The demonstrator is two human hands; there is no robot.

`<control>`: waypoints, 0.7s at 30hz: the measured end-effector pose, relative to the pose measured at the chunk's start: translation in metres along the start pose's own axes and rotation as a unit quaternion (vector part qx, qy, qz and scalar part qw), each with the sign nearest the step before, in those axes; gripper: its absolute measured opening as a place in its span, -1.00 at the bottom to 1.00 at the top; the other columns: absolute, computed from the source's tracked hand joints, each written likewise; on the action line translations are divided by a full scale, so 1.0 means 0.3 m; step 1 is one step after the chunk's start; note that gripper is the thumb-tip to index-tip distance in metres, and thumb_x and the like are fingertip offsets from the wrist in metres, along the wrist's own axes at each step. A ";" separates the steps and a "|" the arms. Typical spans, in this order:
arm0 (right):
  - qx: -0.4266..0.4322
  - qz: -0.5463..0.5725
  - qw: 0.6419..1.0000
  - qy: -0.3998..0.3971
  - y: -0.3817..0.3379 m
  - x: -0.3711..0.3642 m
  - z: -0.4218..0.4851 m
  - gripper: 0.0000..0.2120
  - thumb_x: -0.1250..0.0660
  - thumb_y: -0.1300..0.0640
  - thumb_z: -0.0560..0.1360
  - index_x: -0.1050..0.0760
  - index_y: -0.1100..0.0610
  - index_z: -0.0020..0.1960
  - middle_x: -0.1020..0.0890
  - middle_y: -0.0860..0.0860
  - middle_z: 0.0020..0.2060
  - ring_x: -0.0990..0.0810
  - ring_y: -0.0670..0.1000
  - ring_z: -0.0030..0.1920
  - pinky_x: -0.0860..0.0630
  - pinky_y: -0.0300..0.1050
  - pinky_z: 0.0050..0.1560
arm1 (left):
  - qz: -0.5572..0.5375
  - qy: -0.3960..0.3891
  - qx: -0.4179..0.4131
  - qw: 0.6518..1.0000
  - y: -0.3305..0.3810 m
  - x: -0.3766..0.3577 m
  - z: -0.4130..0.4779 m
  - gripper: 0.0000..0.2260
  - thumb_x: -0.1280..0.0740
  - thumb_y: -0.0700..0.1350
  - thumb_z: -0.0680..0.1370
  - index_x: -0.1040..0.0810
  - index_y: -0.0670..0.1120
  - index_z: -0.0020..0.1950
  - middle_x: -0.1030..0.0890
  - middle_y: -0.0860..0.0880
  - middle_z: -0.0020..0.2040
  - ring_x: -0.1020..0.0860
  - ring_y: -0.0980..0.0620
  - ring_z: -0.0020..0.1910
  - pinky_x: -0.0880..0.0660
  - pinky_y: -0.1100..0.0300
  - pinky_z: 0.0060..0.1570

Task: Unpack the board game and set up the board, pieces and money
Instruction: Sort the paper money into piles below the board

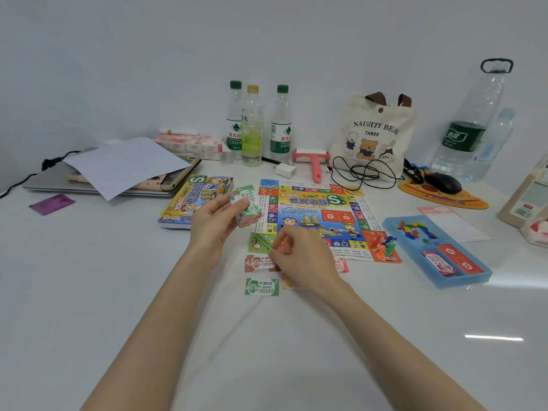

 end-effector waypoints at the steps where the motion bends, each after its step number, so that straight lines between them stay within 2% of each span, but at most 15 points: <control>1: 0.021 0.009 1.000 0.003 -0.008 0.011 -0.004 -0.95 -0.39 0.05 0.43 -0.55 -0.08 -0.19 -0.52 -0.14 -0.36 -0.49 -0.10 -0.19 -0.32 -0.17 -0.21 | 0.001 -0.001 -0.001 1.000 0.000 -0.001 0.000 -0.65 -0.44 -0.31 0.44 -0.54 -0.30 0.22 -0.69 -0.07 -0.13 -0.67 0.07 -0.22 -0.58 0.29 -0.22; 5: 0.152 -0.023 0.988 -0.022 -0.028 0.042 -0.060 -0.85 -0.34 0.09 0.49 -0.68 -0.08 -0.07 -0.64 -0.14 -0.15 -0.44 -0.01 -0.08 -0.40 -0.06 0.00 | -0.002 -0.001 -0.003 1.000 0.005 -0.011 -0.007 -0.63 -0.44 -0.32 0.44 -0.52 -0.31 0.24 -0.68 -0.09 -0.11 -0.66 0.09 -0.23 -0.58 0.30 -0.24; 9: 0.246 -0.106 0.963 -0.033 -0.004 0.039 -0.152 -0.70 -0.25 0.15 0.45 -0.68 -0.13 0.00 -0.63 -0.11 0.01 -0.34 0.02 -0.10 -0.39 -0.01 -0.07 | 0.011 0.000 -0.004 1.000 0.008 -0.023 -0.017 -0.61 -0.45 -0.30 0.43 -0.52 -0.29 0.24 -0.68 -0.08 -0.09 -0.66 0.12 -0.25 -0.55 0.33 -0.27; 13: 0.241 -0.155 0.957 -0.049 0.015 0.027 -0.174 -0.59 -0.14 0.16 0.47 -0.63 -0.20 0.11 -0.55 -0.06 0.23 -0.32 0.07 -0.03 -0.36 0.00 -0.04 | 0.008 -0.001 0.000 1.000 0.012 -0.025 -0.026 -0.70 -0.44 -0.32 0.44 -0.54 -0.24 0.16 -0.67 -0.06 -0.13 -0.65 0.14 -0.28 -0.55 0.33 -0.29; 17: 0.234 -0.158 0.958 -0.059 0.011 0.033 -0.169 -0.50 0.06 0.07 0.52 -0.61 -0.22 0.13 -0.49 -0.03 0.32 -0.33 0.09 0.00 -0.38 0.03 0.03 | 0.003 0.004 0.002 1.000 0.013 -0.027 -0.033 -0.78 -0.44 -0.32 0.44 -0.54 -0.15 0.04 -0.66 -0.03 -0.19 -0.65 0.15 -0.30 -0.55 0.33 -0.30; 19: 0.233 -0.144 0.959 -0.071 0.008 0.036 -0.163 -0.55 0.01 0.07 0.54 -0.60 -0.20 0.15 -0.45 -0.03 0.36 -0.28 0.07 0.01 -0.35 0.01 0.05 | 0.006 0.006 0.005 1.000 0.013 -0.029 -0.035 -0.77 -0.44 -0.32 0.44 -0.53 -0.16 0.06 -0.66 -0.04 -0.16 -0.65 0.14 -0.29 -0.55 0.34 -0.30; 21: 0.238 -0.133 0.961 -0.050 0.011 0.037 -0.156 -0.61 -0.13 0.14 0.51 -0.63 -0.17 0.13 -0.49 -0.04 0.32 -0.26 0.03 -0.02 -0.35 -0.02 0.01 | 0.009 0.007 0.008 1.000 0.013 -0.029 -0.036 -0.75 -0.45 -0.32 0.44 -0.52 -0.15 0.06 -0.65 -0.07 -0.11 -0.65 0.12 -0.25 -0.58 0.32 -0.26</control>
Point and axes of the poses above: each hand's wrist, its own z-axis towards the middle knuckle, its own x-axis out of the back of the hand, y = z × x, the point moved 2 cm from there along z, towards the middle knuckle
